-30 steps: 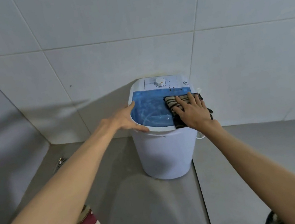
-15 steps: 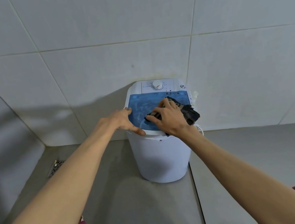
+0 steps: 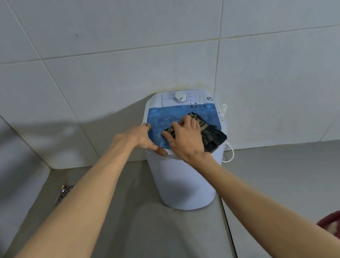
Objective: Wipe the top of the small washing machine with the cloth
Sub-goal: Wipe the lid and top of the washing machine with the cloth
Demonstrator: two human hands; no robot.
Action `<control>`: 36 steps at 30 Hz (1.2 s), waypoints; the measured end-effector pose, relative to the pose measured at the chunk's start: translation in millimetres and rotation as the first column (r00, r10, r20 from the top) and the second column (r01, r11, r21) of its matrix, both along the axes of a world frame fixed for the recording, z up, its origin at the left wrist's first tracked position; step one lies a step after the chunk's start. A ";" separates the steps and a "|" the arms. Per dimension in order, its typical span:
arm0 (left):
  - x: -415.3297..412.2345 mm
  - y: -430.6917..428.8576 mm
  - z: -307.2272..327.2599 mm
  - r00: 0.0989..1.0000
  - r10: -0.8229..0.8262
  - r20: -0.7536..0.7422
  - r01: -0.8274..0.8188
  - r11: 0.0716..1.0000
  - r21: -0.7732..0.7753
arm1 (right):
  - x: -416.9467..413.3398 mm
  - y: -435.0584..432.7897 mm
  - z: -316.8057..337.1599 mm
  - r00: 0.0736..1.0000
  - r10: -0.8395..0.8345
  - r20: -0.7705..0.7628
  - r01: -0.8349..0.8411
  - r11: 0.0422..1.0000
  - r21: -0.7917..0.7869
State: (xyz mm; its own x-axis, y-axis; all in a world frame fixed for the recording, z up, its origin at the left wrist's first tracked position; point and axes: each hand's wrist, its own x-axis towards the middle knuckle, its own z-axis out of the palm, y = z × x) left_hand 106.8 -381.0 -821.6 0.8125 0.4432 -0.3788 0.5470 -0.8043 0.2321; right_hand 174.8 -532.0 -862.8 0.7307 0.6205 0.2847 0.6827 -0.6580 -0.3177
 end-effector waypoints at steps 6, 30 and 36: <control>-1.5 3.1 -3.6 1.000 0.003 0.005 -0.003 1.000 0.011 | 7.0 -31.2 -16.4 0.984 0.139 0.111 -0.131 0.988 -0.077; 9.5 15.7 3.2 0.992 0.068 0.108 -0.054 0.991 -0.125 | 78.6 -36.2 -5.0 0.873 -0.381 -0.304 0.364 0.925 -0.113; 24.6 22.5 -5.2 0.962 0.129 0.242 -0.053 0.953 -0.300 | 105.9 -25.7 3.3 0.928 -0.312 -0.204 0.265 0.938 -0.225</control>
